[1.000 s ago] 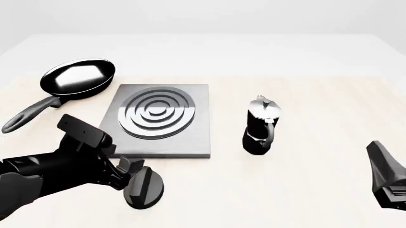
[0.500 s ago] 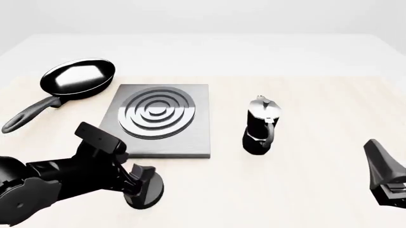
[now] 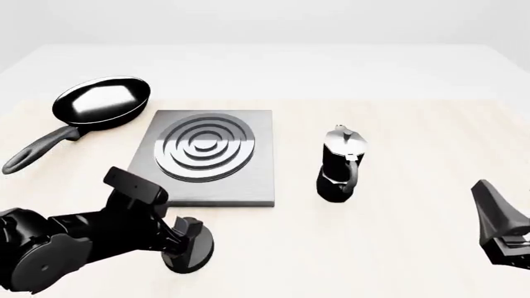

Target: Turn on the stove.

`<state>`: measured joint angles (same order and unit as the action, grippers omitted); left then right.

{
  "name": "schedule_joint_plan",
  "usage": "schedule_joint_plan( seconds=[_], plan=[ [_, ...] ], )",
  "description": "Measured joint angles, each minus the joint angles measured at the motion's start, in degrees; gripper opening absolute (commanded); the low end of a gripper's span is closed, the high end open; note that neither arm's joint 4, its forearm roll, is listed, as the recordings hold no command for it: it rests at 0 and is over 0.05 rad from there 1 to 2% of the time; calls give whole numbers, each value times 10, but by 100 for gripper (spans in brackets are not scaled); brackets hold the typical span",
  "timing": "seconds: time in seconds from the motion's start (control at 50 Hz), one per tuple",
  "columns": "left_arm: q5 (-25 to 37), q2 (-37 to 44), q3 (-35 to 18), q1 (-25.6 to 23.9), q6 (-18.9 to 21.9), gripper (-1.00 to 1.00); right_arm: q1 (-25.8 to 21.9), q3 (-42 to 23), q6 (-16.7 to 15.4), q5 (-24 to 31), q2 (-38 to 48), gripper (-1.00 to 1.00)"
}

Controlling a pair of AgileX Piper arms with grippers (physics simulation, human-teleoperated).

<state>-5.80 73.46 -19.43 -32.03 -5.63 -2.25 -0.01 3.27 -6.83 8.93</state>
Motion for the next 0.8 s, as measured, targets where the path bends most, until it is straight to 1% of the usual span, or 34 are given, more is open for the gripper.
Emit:
schedule_joint_plan(
  seconds=[0.5,0.8],
  plan=[
    [-37,49,2,5,-9,100,-1,0,7,9,-9,100],
    [-62,82,5,8,-16,100,-2,0,11,2,0,100]
  ],
)
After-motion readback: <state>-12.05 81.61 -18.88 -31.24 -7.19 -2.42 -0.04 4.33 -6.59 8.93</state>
